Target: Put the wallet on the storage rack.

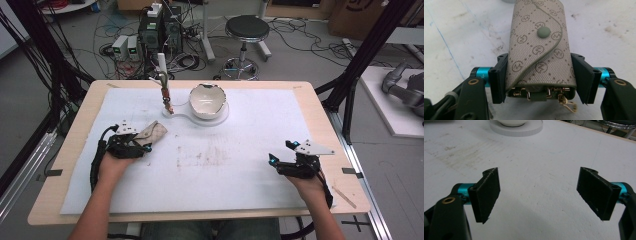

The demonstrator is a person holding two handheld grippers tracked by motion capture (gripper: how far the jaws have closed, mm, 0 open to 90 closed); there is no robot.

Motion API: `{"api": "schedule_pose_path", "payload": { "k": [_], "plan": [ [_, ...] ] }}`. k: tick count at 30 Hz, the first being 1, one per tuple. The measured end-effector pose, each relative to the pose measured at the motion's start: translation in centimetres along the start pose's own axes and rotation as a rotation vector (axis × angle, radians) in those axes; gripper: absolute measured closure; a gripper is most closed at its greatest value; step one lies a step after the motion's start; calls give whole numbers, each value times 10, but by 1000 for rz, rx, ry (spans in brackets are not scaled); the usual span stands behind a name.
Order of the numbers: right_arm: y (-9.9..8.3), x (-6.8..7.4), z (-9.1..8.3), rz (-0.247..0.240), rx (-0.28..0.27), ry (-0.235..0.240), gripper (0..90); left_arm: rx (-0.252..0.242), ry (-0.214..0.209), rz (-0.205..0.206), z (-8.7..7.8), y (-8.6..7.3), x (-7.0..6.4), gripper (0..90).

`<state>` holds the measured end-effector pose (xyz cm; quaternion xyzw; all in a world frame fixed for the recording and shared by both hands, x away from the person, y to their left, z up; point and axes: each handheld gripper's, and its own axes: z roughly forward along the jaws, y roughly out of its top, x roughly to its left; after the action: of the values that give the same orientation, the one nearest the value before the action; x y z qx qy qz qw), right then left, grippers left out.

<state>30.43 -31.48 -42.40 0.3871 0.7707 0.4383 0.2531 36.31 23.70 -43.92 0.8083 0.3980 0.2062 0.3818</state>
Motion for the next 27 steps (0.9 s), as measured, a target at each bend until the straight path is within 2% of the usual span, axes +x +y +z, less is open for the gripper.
{"api": "schedule_pose_path", "payload": {
  "k": [9,17,24,27],
  "plan": [
    [2,2,8,-13,4,25,193,-57,-31,53,-17,22,-18,369],
    [4,2,12,-24,6,37,192,-57,-65,114,-12,50,-37,369],
    [2,-3,10,-1,-1,41,192,-58,-79,147,-7,80,-45,369],
    [2,-3,11,-8,4,41,193,-54,-76,161,-5,93,-47,369]
  ]
}}
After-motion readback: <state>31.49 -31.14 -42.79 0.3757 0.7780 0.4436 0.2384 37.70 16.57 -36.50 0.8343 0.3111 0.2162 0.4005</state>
